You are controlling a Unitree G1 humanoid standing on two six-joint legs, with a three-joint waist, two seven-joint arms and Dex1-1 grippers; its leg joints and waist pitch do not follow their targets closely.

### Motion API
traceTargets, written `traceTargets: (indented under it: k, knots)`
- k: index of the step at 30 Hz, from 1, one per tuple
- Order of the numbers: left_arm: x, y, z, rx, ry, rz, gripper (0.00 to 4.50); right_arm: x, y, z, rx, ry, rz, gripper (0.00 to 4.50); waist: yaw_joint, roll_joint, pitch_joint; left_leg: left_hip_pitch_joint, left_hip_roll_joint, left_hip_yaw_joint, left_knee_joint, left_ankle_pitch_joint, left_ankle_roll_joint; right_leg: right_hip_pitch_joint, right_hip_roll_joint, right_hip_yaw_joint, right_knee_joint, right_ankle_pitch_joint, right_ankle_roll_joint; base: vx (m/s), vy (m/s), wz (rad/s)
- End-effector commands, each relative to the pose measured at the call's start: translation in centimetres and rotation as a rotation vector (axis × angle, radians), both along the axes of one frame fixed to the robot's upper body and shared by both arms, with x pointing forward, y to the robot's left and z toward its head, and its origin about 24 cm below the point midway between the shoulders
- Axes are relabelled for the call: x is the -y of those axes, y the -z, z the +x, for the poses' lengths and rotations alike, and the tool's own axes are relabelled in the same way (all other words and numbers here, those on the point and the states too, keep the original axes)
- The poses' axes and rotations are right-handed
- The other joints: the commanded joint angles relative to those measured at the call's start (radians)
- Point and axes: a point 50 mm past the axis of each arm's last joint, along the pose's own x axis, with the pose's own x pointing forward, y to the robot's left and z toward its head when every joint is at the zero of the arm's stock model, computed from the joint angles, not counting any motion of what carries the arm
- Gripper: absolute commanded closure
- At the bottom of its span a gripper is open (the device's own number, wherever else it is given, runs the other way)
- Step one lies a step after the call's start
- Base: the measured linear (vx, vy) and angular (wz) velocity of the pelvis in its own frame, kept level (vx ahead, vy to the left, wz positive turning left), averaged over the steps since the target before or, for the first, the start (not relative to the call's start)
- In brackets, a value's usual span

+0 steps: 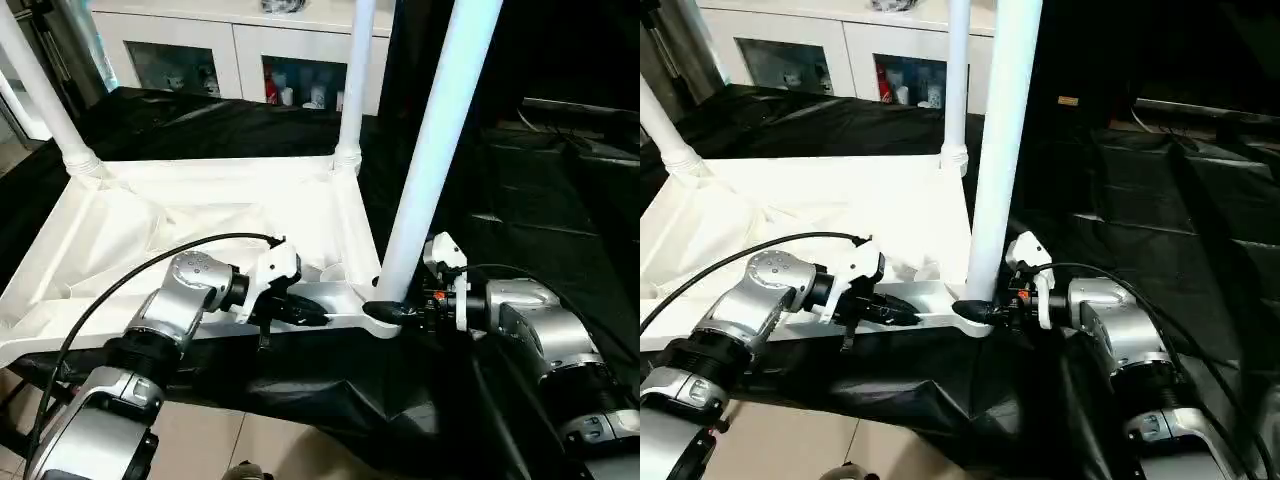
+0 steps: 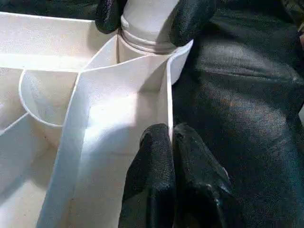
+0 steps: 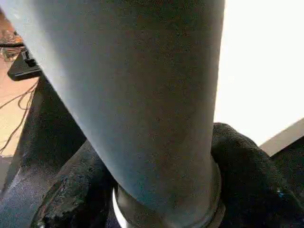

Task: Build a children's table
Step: Rotate leg to tighten

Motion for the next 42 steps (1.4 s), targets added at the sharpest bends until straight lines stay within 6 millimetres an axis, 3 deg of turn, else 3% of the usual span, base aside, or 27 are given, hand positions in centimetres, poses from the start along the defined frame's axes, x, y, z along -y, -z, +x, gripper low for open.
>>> traceTargets:
  k: [1,3,5,7,8,9,10,12,15,18,20,25,29,32,34,35,37,38,42]
  knots:
    - [1.1,-1.2,0.8,0.046,-0.048,-0.07,4.5,-1.1,0.6,-0.6,-0.039,-0.008,0.043,1.9,-0.002,-0.01,-0.071,0.006,0.049,-0.012,-0.067,-0.142,0.069,0.057,-0.075,0.063,-0.068,-0.255,-0.19,0.0,0.0,0.0]
    - [1.4,-1.3,1.0,0.05,-0.067,-0.076,4.5,-1.3,0.8,-0.4,-0.038,0.031,0.047,1.91,-0.004,-0.01,-0.07,0.005,0.05,-0.014,-0.069,-0.146,0.064,0.057,-0.076,0.063,-0.07,-0.271,-0.183,0.0,0.0,0.0]
    - [2.8,-1.5,2.1,0.076,-0.174,-0.074,4.5,-2.5,2.0,0.7,-0.027,0.241,0.028,1.91,-0.01,-0.007,-0.068,0.011,0.047,-0.015,-0.07,-0.167,0.044,0.051,-0.077,0.063,-0.077,-0.311,-0.174,0.0,0.0,0.0]
    - [3.7,-1.6,2.6,0.089,-0.231,-0.069,4.5,-3.3,2.6,1.2,-0.032,0.336,0.018,1.91,-0.02,-0.011,-0.066,0.011,0.042,-0.018,-0.073,-0.191,0.019,0.053,-0.078,0.059,-0.084,-0.371,-0.155,0.0,0.0,0.0]
    - [3.7,-1.6,2.6,0.089,-0.231,-0.069,4.5,-3.3,2.6,1.2,-0.032,0.336,0.018,1.91,-0.021,-0.007,-0.067,0.013,0.04,-0.018,-0.071,-0.193,0.016,0.053,-0.078,0.059,-0.086,-0.379,-0.152,0.0,0.0,0.0]
    - [4.8,-1.7,3.2,0.099,-0.284,-0.07,4.5,-4.5,3.0,1.7,-0.046,0.428,0.032,1.91,-0.028,-0.008,-0.064,0.01,0.04,-0.016,-0.072,-0.199,0.023,0.052,-0.078,0.061,-0.091,-0.387,-0.146,0.0,0.0,0.0]
    - [5.5,-1.8,3.4,0.104,-0.302,-0.073,4.5,-5.2,3.2,2.0,-0.054,0.472,0.035,1.91,-0.029,-0.002,-0.062,0.013,0.039,-0.017,-0.073,-0.209,0.019,0.047,-0.077,0.061,-0.093,-0.402,-0.144,0.0,0.0,0.0]
    - [6.3,-1.9,3.5,0.108,-0.313,-0.076,4.5,-6.2,3.3,2.2,-0.056,0.515,0.031,1.91,-0.034,-0.007,-0.064,0.013,0.036,-0.02,-0.074,-0.218,0.013,0.054,-0.077,0.056,-0.097,-0.433,-0.128,0.0,0.0,0.0]
    - [8.0,-2.1,3.4,0.112,-0.306,-0.08,4.5,-8.8,2.8,3.1,0.005,0.568,0.016,1.91,-0.042,-0.001,-0.066,0.013,0.038,-0.019,-0.074,-0.223,0.015,0.05,-0.076,0.058,-0.095,-0.392,-0.137,0.0,0.0,0.0]
    - [8.3,-2.1,3.3,0.122,-0.283,-0.081,4.5,-9.8,2.3,3.0,0.047,0.501,0.028,1.91,-0.048,-0.003,-0.067,0.008,0.038,-0.019,-0.074,-0.214,0.031,0.056,-0.075,0.06,-0.087,-0.332,-0.161,0.0,0.0,0.0]
    - [8.3,-2.1,3.2,0.131,-0.261,-0.081,4.5,-10.1,2.0,3.0,0.053,0.468,0.052,1.36,-0.049,-0.002,-0.068,0.007,0.039,-0.019,-0.074,-0.208,0.043,0.058,-0.075,0.061,-0.085,-0.311,-0.17,0.0,0.0,0.0]
    - [7.4,-1.8,2.7,0.132,-0.204,-0.084,4.5,-9.1,2.0,2.9,0.061,0.437,0.068,0.93,-0.05,-0.005,-0.069,0.005,0.04,-0.018,-0.073,-0.199,0.059,0.06,-0.076,0.062,-0.082,-0.305,-0.177,0.0,0.0,0.0]
    - [5.9,-1.4,1.9,0.113,-0.112,-0.073,4.5,-6.9,1.9,2.8,0.089,0.378,0.045,0.6,-0.054,-0.007,-0.071,-0.001,0.042,-0.018,-0.07,-0.158,0.078,0.063,-0.076,0.063,-0.07,-0.224,-0.205,0.0,0.0,0.0]
    - [4.8,-1.2,1.1,0.095,-0.034,-0.072,4.5,-5.2,1.5,2.4,0.096,0.284,0.043,0.6,-0.046,-0.006,-0.073,0.002,0.048,-0.014,-0.067,-0.132,0.104,0.062,-0.074,0.065,-0.058,-0.144,-0.239,0.0,0.0,0.0]
    - [3.9,-1.1,0.7,0.09,0.004,-0.062,4.5,-3.9,1.1,2.0,0.095,0.209,0.044,0.6,-0.041,-0.008,-0.072,0.002,0.048,-0.013,-0.066,-0.132,0.11,0.067,-0.07,0.062,-0.058,-0.138,-0.238,0.0,0.0,0.0]
    - [3.7,-1.1,0.6,0.089,0.012,-0.059,4.5,-3.6,1.0,1.8,0.096,0.189,0.042,0.6,-0.038,-0.005,-0.072,0.002,0.049,-0.01,-0.065,-0.138,0.117,0.061,-0.07,0.064,-0.058,-0.142,-0.238,0.0,0.0,0.0]
    - [3.4,-1.1,0.5,0.089,0.02,-0.056,4.5,-3.1,0.9,1.7,0.1,0.167,0.036,0.6,-0.031,-0.005,-0.07,0.004,0.052,-0.011,-0.067,-0.158,0.107,0.059,-0.074,0.063,-0.062,-0.178,-0.233,0.0,0.0,0.0]
    - [2.8,-1.0,0.3,0.079,0.046,-0.049,4.5,-2.2,0.7,1.4,0.095,0.132,0.026,0.6,-0.026,-0.005,-0.068,0.007,0.05,-0.01,-0.068,-0.18,0.087,0.058,-0.075,0.064,-0.069,-0.238,-0.217,0.0,0.0,0.0]
    - [1.8,-1.0,-0.2,0.064,0.087,-0.027,4.5,-0.7,0.5,0.8,0.085,0.063,0.011,0.6,-0.017,-0.006,-0.067,0.009,0.052,-0.012,-0.071,-0.191,0.072,0.057,-0.076,0.065,-0.072,-0.282,-0.197,0.0,0.0,0.0]
